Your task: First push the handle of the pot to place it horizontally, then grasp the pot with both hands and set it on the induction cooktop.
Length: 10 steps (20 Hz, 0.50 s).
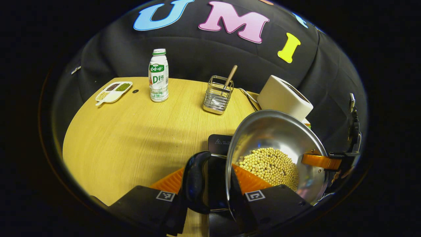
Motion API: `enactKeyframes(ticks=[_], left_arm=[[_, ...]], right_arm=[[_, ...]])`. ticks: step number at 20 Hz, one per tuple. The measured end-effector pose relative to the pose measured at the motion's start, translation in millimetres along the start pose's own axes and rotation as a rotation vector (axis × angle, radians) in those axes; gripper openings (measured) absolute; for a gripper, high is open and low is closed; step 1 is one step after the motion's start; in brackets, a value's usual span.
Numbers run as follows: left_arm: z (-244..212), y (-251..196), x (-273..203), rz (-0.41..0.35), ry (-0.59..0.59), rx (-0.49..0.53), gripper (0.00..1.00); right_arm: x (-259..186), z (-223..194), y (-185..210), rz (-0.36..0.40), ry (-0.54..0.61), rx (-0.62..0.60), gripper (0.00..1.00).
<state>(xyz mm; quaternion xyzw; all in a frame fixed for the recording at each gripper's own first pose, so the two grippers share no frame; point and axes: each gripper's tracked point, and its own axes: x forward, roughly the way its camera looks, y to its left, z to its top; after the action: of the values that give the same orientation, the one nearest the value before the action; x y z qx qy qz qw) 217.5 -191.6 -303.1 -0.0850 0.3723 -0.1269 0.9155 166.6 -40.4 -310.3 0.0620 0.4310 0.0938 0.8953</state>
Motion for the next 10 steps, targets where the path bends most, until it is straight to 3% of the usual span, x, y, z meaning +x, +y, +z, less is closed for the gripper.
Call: enactKeyframes(ticks=[6, 7, 8, 9, 10], left_arm=[[-3.7, 3.0, -2.5, 0.038, 0.022, -0.02, 0.65], [-5.1, 6.9, -4.2, 0.07, 0.023, -0.018, 0.69], [-5.0, 7.0, -5.8, 0.088, 0.021, -0.016, 0.74], [-4.7, 3.9, -9.1, 0.088, 0.017, -0.016, 0.84], [-6.7, 2.6, -12.7, 0.091, 0.013, -0.012, 0.84]], right_arm=[[-2.3, -6.7, -0.9, -0.006, 0.026, -0.003, 0.67], [-2.7, -11.0, -2.4, -0.011, 0.038, -0.016, 0.7], [-4.7, -11.7, -1.5, -0.014, 0.041, -0.019, 0.79], [-9.2, -11.1, -2.6, -0.015, 0.036, -0.02, 0.81], [-10.6, -10.4, -1.5, -0.013, 0.029, -0.02, 0.83]])
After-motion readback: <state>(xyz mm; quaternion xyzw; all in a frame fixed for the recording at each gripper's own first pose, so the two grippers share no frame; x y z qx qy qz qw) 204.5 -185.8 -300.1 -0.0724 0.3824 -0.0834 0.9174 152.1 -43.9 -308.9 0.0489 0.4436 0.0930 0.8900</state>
